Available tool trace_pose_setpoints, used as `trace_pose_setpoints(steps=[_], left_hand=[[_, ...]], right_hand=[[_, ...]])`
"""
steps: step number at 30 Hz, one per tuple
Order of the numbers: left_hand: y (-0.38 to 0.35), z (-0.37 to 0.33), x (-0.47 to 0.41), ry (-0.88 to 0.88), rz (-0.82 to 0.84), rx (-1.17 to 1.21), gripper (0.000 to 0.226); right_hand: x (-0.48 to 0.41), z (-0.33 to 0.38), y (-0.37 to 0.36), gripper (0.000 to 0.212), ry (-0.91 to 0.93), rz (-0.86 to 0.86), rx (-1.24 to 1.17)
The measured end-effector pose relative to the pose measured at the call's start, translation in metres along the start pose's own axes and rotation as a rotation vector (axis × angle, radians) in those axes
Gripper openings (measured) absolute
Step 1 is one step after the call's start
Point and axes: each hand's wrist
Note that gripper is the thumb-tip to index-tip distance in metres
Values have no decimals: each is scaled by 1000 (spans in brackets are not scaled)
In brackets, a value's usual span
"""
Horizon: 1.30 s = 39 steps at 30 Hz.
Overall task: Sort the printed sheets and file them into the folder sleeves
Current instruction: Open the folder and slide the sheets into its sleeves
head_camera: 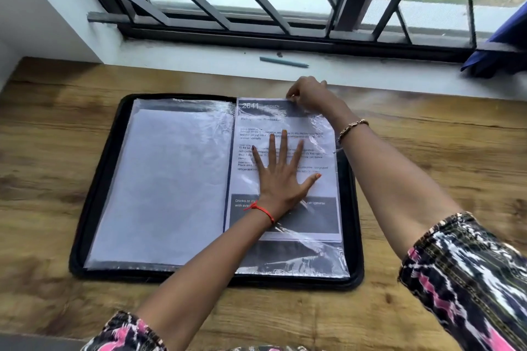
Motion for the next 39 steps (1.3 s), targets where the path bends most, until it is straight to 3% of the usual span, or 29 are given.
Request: trace_pose_setpoints(steps=[5, 11, 17, 20, 24, 27, 33, 39], left_hand=[[-7, -23, -4, -176, -48, 33, 74], [-18, -26, -11, -185, -24, 52, 66], [-13, -29, -13, -168, 46, 38, 72], [-5, -24, -13, -142, 110, 107, 73], [1, -15, 5, -120, 10, 71, 73], [0, -8, 25, -81, -29, 22, 74], [2, 14, 44, 36, -59, 42, 76], [0, 40, 53, 49, 34, 22, 85]], right_hand=[[0, -1, -1, 28, -3, -68, -133], [8, -1, -4, 28, 7, 62, -13], [19, 10, 4, 30, 17, 140, 104], [23, 7, -1, 33, 5, 100, 90], [35, -3, -10, 26, -44, 35, -45], [55, -5, -18, 35, -20, -40, -196], [97, -5, -62, 56, 40, -141, -116], [146, -3, -118, 61, -106, -234, -37]])
Point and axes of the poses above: each hand's wrist, its own x-axis away from the middle knuckle, its own y-axis out of the back of the hand, z = x × y, and after that the axes turned 1 degree about -z, right-handed
